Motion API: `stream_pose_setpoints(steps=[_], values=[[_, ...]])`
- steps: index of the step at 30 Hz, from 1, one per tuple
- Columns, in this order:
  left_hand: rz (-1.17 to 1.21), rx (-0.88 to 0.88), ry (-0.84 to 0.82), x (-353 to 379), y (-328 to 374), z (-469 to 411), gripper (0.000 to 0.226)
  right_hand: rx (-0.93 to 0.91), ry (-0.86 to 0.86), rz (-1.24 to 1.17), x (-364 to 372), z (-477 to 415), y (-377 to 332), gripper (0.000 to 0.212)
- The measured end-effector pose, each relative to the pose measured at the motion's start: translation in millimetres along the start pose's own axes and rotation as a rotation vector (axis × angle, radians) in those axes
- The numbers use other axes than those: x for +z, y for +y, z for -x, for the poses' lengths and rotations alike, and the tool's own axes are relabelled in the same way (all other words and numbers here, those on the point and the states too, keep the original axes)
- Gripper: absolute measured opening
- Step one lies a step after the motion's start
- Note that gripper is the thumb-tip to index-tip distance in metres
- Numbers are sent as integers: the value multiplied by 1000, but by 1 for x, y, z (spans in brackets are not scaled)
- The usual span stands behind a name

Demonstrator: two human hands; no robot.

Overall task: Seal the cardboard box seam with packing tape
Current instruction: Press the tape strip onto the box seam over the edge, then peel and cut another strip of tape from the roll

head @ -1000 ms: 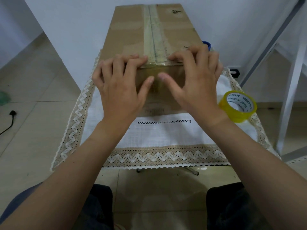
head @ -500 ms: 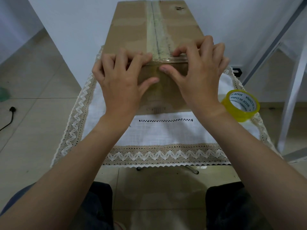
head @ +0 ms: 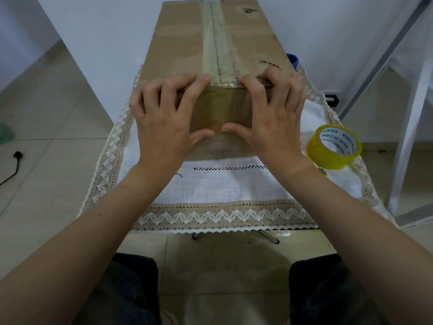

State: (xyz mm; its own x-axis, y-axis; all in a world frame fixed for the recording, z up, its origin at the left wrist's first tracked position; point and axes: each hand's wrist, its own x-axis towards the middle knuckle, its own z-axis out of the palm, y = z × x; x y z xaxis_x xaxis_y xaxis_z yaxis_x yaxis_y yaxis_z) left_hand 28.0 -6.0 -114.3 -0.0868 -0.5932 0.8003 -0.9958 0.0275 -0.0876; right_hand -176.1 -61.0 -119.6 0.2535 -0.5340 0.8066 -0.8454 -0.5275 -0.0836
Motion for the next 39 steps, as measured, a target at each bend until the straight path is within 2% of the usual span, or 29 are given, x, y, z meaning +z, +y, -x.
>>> stream_pose_setpoints(steps=[3,11,13,17,20,24,28,31,34,36,39], values=[[-33,31,-29,-2,-4,1,110,-18,-15,27,0,2,2,88],[-25,38,-88,-10,-3,1,120,-30,-125,83,-17,14,1,113],[-11,34,-104,-12,-4,-1,118,-58,-147,-20,-25,15,6,101],[92,-25,-85,-14,7,-4,93,-77,-166,-266,-44,17,22,53],[172,-110,-88,-21,21,-7,72,-45,-139,-296,-56,20,37,34],[192,-228,-122,-29,42,-20,58,96,-116,-228,-67,20,60,19],[238,-198,-147,-34,68,-33,53,256,-330,-34,-72,23,85,21],[278,-152,-160,-34,87,-35,46,430,-627,156,-74,26,98,40],[309,-125,-172,-34,104,-36,38,578,-892,207,-73,29,108,53],[350,-102,-171,-36,114,-39,29,643,-969,211,-71,30,113,56],[401,-76,-141,-41,129,-45,21,645,-955,163,-69,33,114,62]])
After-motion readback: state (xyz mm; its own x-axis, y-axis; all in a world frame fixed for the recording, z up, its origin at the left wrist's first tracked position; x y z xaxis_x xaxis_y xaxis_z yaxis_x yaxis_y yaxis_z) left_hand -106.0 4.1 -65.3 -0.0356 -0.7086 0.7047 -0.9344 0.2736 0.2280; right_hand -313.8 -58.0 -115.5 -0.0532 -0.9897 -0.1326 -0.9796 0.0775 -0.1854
